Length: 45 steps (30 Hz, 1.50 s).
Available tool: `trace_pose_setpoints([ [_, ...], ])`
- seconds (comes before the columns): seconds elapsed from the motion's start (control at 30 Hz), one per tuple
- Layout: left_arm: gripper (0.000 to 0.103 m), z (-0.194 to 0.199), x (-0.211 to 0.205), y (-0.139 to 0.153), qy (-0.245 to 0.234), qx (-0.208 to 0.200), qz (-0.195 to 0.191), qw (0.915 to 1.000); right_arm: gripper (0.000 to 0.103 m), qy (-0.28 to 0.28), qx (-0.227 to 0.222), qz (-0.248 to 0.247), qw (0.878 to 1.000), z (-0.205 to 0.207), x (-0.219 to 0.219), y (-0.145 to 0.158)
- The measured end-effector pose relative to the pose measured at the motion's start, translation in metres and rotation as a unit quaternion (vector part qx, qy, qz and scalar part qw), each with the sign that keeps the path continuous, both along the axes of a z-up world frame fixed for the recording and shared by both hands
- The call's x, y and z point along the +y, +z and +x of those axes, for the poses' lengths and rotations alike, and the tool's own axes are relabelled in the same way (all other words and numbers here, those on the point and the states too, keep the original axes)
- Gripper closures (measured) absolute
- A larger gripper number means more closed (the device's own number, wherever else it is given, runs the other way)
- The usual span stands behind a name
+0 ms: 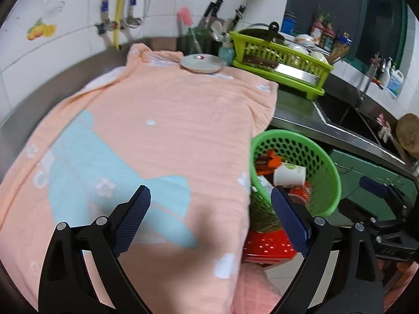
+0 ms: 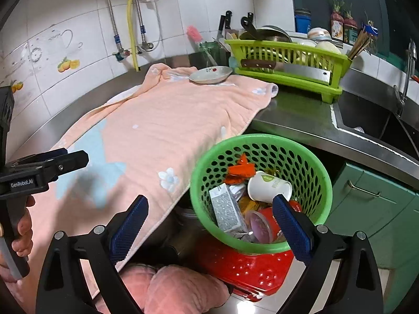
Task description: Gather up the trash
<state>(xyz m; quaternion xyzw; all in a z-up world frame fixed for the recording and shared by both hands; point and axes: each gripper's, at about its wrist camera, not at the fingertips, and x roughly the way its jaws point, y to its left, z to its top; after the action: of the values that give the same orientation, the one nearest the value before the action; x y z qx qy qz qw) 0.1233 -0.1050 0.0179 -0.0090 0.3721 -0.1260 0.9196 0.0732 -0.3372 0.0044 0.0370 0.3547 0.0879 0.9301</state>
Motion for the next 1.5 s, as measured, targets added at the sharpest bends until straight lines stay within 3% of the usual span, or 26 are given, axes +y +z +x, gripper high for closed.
trace_pose_setpoints([
  [0.27, 0.006, -0.023, 0.023, 0.013, 0.029, -0.036, 0.01, 0.9989, 0.01, -0.001, -0.013, -0.005, 1.0, -0.013, 0.011, 0.01],
  [0.87, 0.005, -0.051, 0.058, 0.008, 0.065, -0.041, 0.004, 0.997, 0.01, -0.002, -0.014, 0.005, 1.0, -0.022, 0.021, 0.013],
  [1.5, 0.005, -0.056, 0.056, 0.007, 0.058, -0.042, 0.02, 0.9972, 0.01, 0.005, -0.017, 0.004, 1.0, -0.022, 0.029, 0.015],
])
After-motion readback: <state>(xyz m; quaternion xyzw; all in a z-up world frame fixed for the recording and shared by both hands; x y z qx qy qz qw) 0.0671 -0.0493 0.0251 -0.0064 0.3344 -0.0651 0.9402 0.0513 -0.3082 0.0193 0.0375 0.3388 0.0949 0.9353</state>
